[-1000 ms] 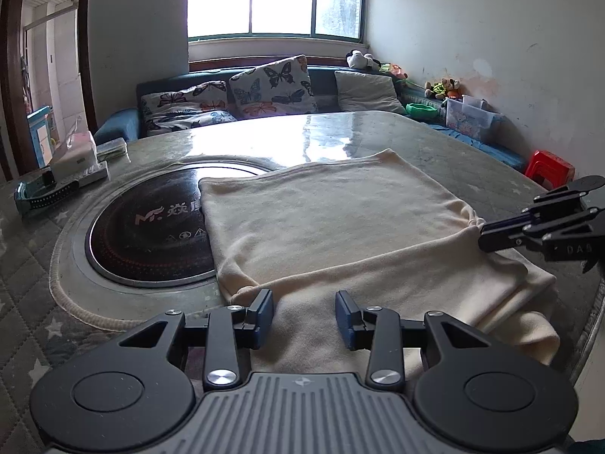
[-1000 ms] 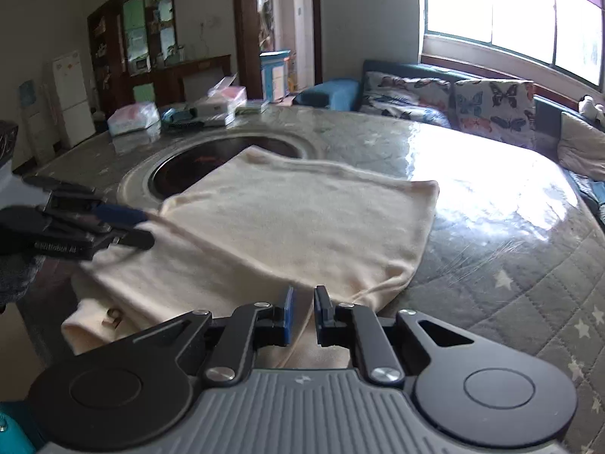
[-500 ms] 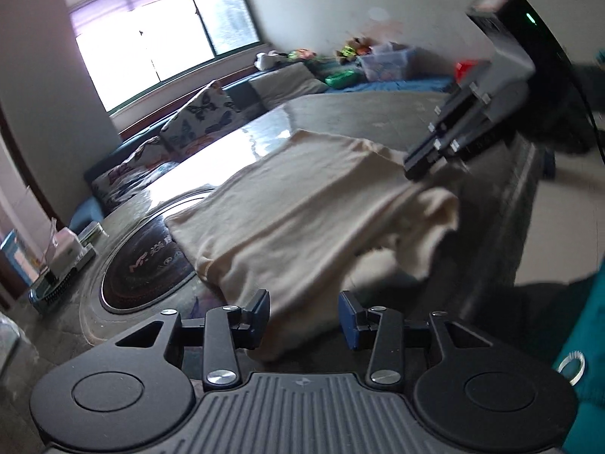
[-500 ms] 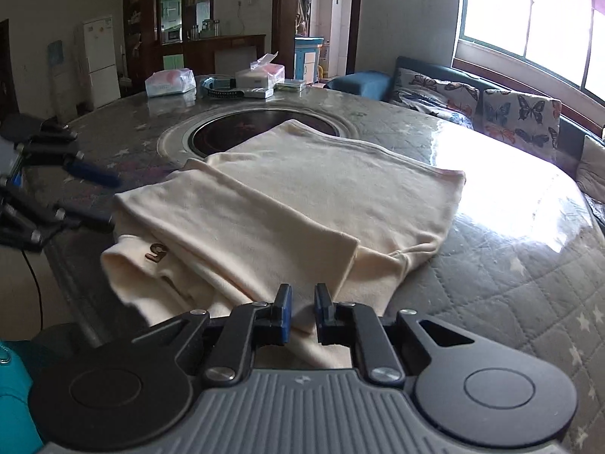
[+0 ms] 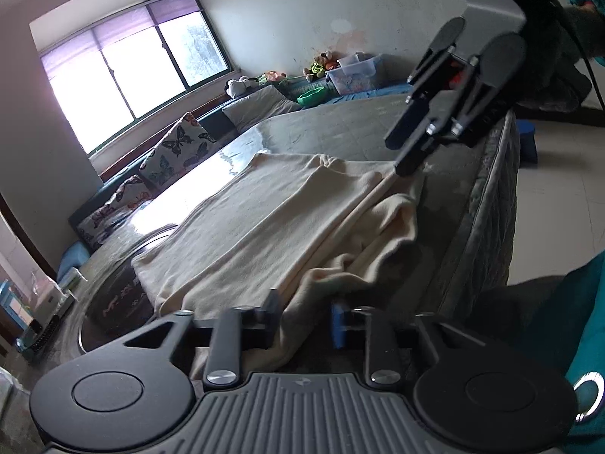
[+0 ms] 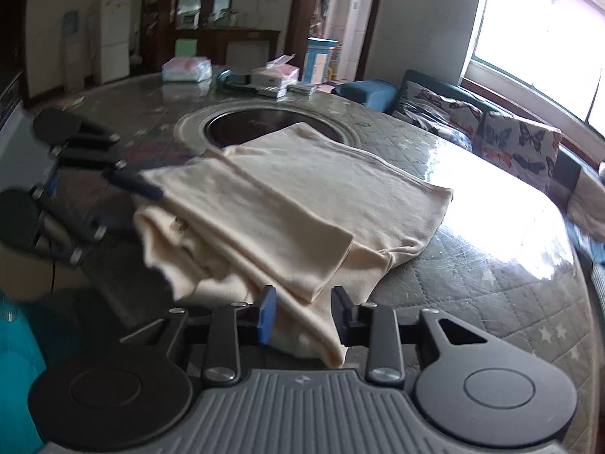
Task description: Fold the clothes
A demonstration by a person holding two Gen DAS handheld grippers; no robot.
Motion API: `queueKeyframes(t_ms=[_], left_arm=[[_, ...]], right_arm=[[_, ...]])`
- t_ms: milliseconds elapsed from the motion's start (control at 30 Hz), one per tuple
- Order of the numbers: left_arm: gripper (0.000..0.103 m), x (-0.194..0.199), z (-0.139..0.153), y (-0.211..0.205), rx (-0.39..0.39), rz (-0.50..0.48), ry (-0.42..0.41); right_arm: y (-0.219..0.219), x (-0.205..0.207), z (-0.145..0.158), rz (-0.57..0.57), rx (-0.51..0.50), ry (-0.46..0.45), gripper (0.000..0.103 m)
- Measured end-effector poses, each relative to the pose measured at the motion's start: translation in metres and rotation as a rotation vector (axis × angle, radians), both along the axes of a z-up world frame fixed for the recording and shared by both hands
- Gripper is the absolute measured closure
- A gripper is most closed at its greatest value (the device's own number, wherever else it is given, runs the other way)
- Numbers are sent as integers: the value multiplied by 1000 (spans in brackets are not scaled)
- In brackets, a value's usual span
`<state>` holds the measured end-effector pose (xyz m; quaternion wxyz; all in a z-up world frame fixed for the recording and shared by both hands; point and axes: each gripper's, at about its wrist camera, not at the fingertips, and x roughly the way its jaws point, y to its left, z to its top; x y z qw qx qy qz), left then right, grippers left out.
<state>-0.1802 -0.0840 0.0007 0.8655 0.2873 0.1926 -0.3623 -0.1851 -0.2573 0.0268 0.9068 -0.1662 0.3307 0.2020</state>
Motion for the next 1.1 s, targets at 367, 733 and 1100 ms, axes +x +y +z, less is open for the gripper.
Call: queueKeyframes(t_ms=[367, 733, 1100], left_arm=[[93, 56, 26, 6, -172, 109, 151], [83, 57, 19, 13, -153, 125, 151], [56, 23, -1, 19, 15, 70, 28]], right_arm=[[27, -3, -17, 169, -114, -68, 46], [12, 60, -12, 96, 104, 96, 83], [7, 75, -5, 73, 142, 99, 86]])
